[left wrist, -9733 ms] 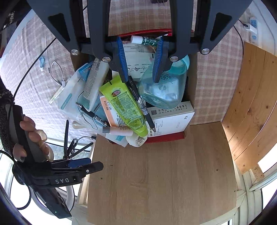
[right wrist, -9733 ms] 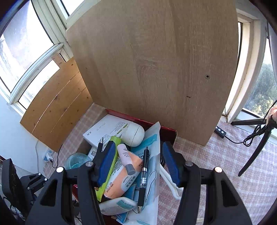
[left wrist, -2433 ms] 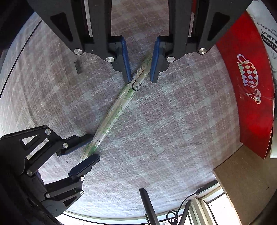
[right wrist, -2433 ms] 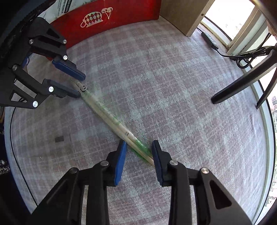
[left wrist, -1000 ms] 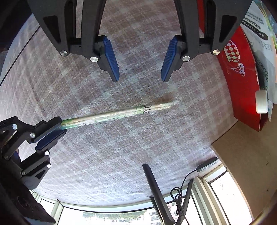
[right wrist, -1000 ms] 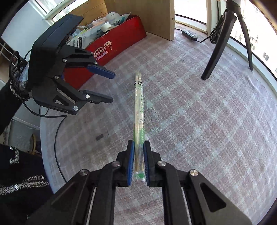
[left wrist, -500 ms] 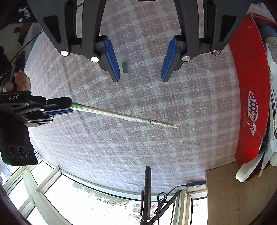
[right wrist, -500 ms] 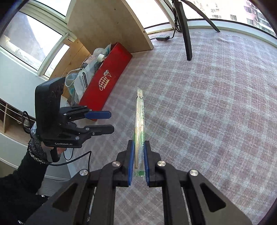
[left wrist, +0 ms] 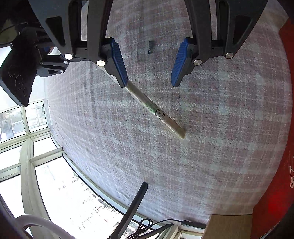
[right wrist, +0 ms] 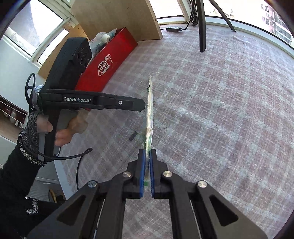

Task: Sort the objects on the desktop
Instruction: 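Lift the chopstick with the right gripper while the left grasps the other chopstick, then carry both chopsticks into the red box and open both grippers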

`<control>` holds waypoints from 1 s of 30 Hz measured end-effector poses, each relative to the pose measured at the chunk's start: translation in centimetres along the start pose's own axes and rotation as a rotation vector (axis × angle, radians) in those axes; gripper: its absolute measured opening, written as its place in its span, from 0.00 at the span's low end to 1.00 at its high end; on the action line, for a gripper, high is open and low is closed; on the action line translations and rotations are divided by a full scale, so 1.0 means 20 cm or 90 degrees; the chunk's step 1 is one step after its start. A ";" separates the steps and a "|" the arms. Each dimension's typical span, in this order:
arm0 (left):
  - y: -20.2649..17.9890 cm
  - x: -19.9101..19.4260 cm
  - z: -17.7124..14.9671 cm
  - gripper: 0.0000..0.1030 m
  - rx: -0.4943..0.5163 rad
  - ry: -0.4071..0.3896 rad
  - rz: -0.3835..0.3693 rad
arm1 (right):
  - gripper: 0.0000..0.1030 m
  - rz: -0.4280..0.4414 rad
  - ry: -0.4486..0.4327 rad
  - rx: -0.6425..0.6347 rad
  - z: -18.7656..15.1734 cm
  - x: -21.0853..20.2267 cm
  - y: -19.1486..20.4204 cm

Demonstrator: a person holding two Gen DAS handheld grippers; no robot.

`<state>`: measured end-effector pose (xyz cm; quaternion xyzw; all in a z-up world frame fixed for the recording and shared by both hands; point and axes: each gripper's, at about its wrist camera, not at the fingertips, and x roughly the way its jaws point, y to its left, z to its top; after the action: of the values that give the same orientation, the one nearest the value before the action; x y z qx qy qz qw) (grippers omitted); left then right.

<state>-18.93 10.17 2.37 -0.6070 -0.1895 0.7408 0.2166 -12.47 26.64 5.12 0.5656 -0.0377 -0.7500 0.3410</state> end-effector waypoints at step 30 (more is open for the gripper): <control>-0.26 -0.70 -0.03 0.23 0.109 -0.167 0.071 | 0.05 -0.012 -0.052 -0.115 0.08 -0.28 0.57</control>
<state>-15.47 6.82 16.60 -0.4937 -0.1184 0.8382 0.1992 -7.71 20.54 15.41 0.5020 0.0214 -0.7757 0.3818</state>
